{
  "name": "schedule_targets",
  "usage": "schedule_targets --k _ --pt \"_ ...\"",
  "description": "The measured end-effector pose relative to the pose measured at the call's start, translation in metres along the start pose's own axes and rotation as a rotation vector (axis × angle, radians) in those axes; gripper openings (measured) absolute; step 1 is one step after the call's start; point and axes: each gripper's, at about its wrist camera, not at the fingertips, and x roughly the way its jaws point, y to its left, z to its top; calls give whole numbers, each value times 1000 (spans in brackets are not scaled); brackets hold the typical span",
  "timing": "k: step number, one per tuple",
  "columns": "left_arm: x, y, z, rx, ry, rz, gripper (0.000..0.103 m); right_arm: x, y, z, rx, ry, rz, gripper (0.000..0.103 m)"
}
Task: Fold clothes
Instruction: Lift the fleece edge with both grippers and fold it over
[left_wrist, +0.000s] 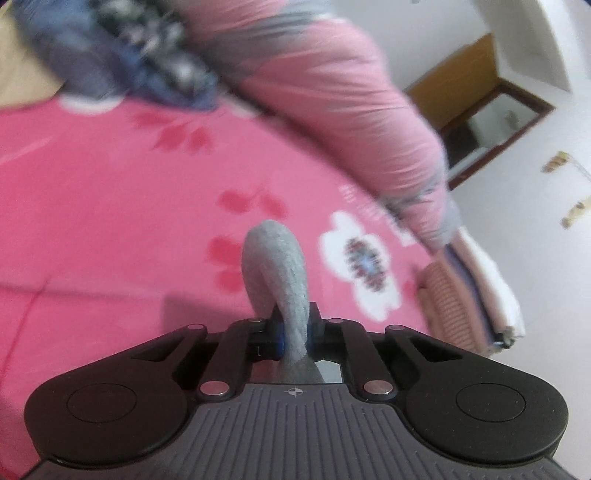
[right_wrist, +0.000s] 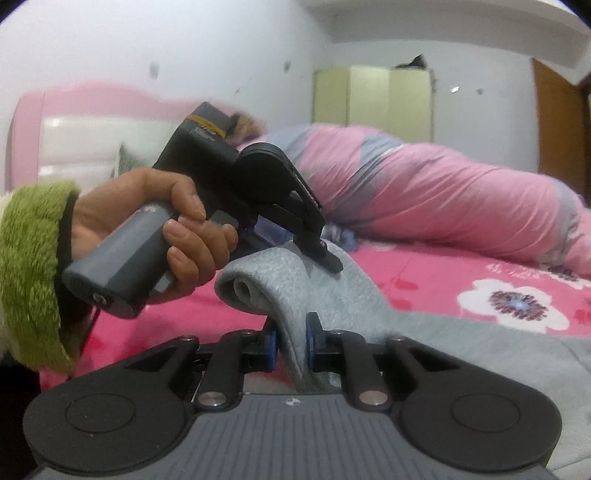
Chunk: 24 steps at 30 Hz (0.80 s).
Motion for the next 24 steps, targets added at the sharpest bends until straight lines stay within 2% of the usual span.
schedule_targets --k 4,8,13,20,21,22,24 --pt "5 -53 1 71 -30 -34 8 -23 -26 13 106 -84 -34 15" --pt "20 -107 -7 143 -13 -69 8 -52 -60 17 248 -171 -79 15" --pt "59 -180 -30 254 63 -90 8 -86 -111 11 389 -253 -164 15" --pt "149 -261 -86 407 191 -66 8 -127 -194 -27 653 -307 -283 15" --pt "164 -265 -96 443 213 -66 10 -131 -204 -35 687 -307 -302 15" --pt "178 -270 -106 479 234 -65 19 -133 -215 -45 727 -308 -322 15" --pt "205 -275 -127 553 285 -51 31 -132 -239 -73 840 -300 -333 15"
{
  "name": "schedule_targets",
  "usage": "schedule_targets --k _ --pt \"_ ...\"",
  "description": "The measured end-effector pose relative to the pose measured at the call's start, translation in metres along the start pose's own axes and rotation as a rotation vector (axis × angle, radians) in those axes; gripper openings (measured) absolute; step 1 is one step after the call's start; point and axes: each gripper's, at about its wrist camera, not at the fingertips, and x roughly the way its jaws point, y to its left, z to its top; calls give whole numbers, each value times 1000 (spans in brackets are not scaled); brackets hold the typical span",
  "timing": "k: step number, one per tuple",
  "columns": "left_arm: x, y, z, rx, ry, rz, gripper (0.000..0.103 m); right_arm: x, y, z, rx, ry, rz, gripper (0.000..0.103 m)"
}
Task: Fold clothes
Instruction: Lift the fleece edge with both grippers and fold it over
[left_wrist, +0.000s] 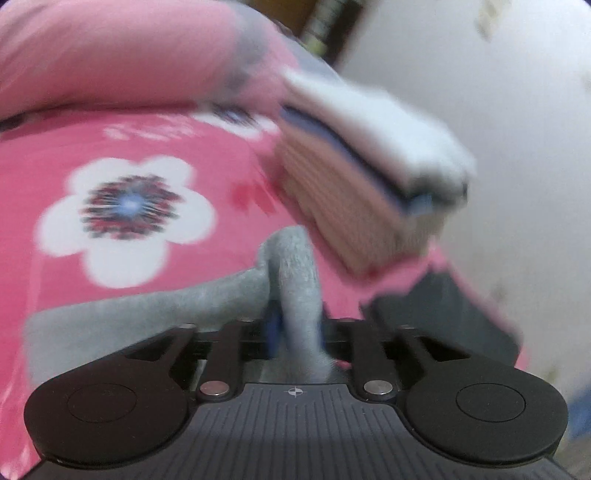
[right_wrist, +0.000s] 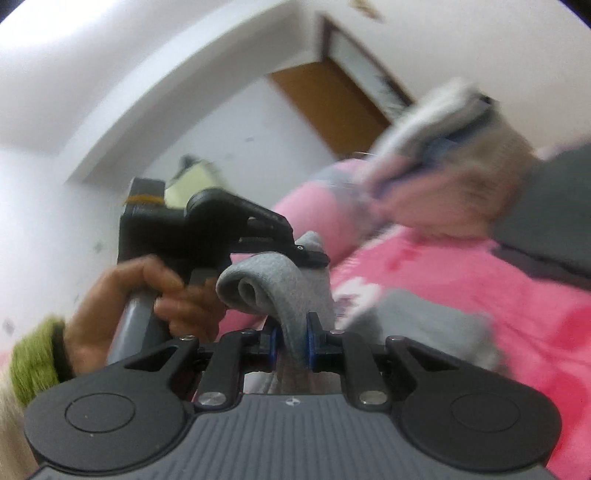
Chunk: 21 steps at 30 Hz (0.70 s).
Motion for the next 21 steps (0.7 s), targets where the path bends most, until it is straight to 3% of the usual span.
schedule_targets --k 2,4,6,8,13,17,21 --pt "26 4 -7 -12 66 38 33 8 -38 -5 140 32 -8 15" --pt "20 16 -13 -78 39 -19 37 13 -77 -12 316 60 45 14" --pt "2 25 -16 -119 -6 -88 42 11 -86 -12 366 48 95 15" --pt "-25 33 -19 -116 -65 -119 43 11 -83 -11 325 45 88 15" --pt "-104 54 -48 -39 -172 -70 47 11 -87 -9 368 59 107 17" --pt "-139 73 -93 17 -178 29 48 13 -85 -1 384 95 104 22" --pt "-147 84 -136 12 -150 74 48 18 -74 15 336 131 113 19"
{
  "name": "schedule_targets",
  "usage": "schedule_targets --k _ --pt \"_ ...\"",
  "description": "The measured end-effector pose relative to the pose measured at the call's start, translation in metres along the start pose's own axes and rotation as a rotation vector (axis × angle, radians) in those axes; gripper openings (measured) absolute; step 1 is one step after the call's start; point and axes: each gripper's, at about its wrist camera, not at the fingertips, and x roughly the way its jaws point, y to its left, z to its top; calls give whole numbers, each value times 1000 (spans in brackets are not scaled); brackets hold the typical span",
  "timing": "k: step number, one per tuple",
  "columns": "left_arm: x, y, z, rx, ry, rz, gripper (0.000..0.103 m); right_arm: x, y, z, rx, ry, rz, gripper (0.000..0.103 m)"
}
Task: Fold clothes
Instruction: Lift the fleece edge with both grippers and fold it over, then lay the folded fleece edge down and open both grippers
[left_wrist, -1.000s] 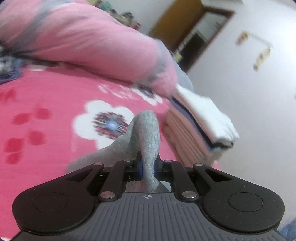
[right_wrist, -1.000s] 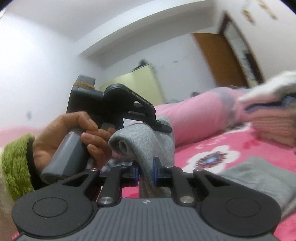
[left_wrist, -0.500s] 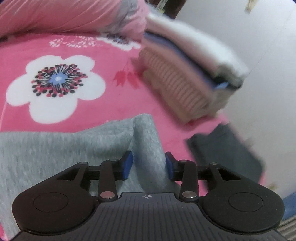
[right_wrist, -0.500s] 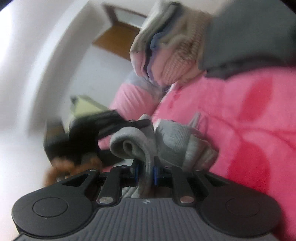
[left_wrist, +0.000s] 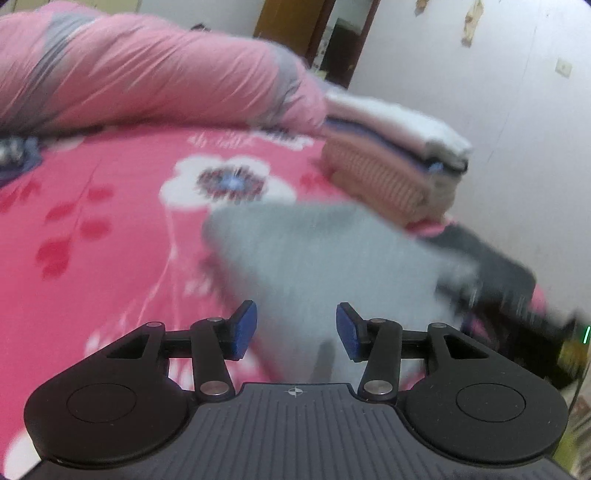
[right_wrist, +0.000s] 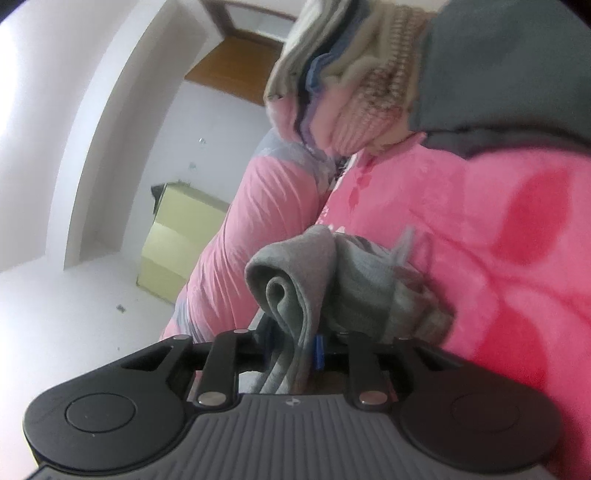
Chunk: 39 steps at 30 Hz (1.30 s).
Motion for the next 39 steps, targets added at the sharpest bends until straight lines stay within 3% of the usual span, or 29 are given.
schedule_targets --k 4,6,9,11,15,18,22,26,29,33,36,39 --pt "5 3 -20 -32 7 13 47 -4 36 15 -113 4 -6 16" --pt "7 4 -26 -35 0 16 47 -4 33 20 -105 19 -47 15" --pt "8 9 -31 -38 0 19 47 3 -8 20 -25 67 -145 14" --pt "6 14 -33 -50 4 22 47 -2 -26 21 97 61 -88 14" --pt "-2 16 -32 -48 -18 13 47 -2 -10 18 17 54 -127 15" --pt "-3 8 -33 -8 -32 3 47 -4 -13 19 73 56 -120 15" --pt "0 -4 -36 59 -38 1 47 -13 -11 18 46 65 -137 14" --pt "-5 -10 -35 98 -69 16 47 -29 -9 26 67 74 -146 23" --pt "-12 -15 -29 135 -129 38 47 -51 9 33 -23 11 -214 25" --pt "2 -32 -10 213 -153 32 47 -64 59 46 -270 -86 -274 24" --pt "22 -47 -2 277 -136 24 47 -40 105 44 -516 -92 -301 23" --pt "51 -55 -18 348 -70 55 46 -7 125 27 -714 -35 -355 23"
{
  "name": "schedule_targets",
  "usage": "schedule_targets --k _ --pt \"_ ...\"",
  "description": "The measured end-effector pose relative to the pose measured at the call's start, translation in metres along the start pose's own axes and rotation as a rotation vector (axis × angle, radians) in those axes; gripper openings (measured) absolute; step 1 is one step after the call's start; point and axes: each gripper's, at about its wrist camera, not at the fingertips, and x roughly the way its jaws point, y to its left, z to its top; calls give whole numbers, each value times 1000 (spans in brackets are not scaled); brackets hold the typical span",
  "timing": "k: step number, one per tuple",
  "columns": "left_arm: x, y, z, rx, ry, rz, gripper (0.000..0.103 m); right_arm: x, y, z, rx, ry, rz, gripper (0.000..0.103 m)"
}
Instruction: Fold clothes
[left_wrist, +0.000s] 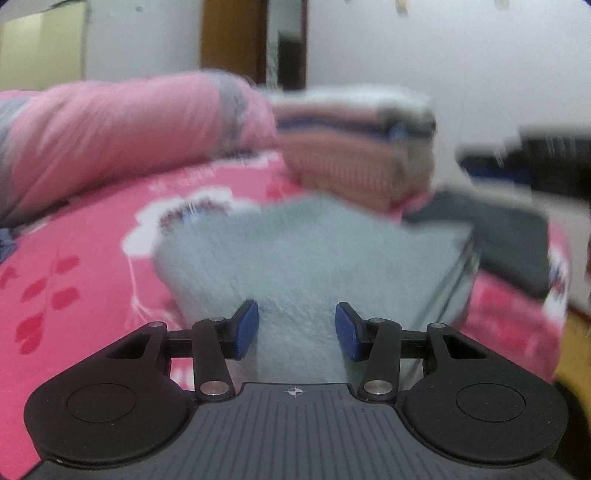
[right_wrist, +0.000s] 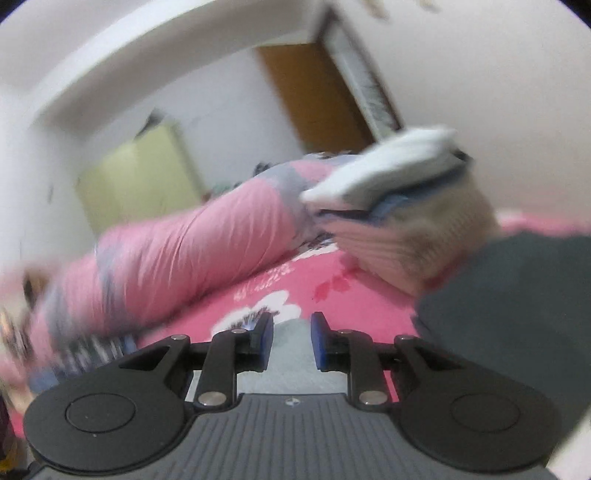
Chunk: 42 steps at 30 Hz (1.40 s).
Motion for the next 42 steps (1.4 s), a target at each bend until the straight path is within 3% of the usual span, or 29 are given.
schedule_targets --k 4,6,8,12,13,15,20,27,32,36,42 --pt "1 -1 -21 2 -43 -13 46 49 6 -58 -214 220 -175 23" --pt "1 4 -21 -23 -38 -35 46 45 3 -64 -227 194 -174 23" --pt "2 7 -20 -33 -36 -40 46 42 9 -40 -178 207 -180 23" --pt "0 6 -21 -41 -41 -44 46 32 44 -5 -267 50 -142 23" --pt "0 6 -22 -39 -43 -43 46 37 46 -6 -265 47 -130 23" --pt "0 6 -22 -37 -45 -42 46 48 48 -10 -254 52 -105 23" --pt "-2 10 -15 -17 -32 -56 46 91 7 -67 -154 144 -116 23" --pt "6 32 22 -57 -83 -17 46 92 -4 -68 -112 127 -92 24" --pt "65 63 15 -147 -4 34 46 89 -5 -67 -98 112 -74 24" --pt "67 54 12 -54 -20 63 46 89 -9 -67 -79 106 -60 24" --pt "59 66 41 -77 -58 65 46 88 -15 -67 -42 99 -41 24"
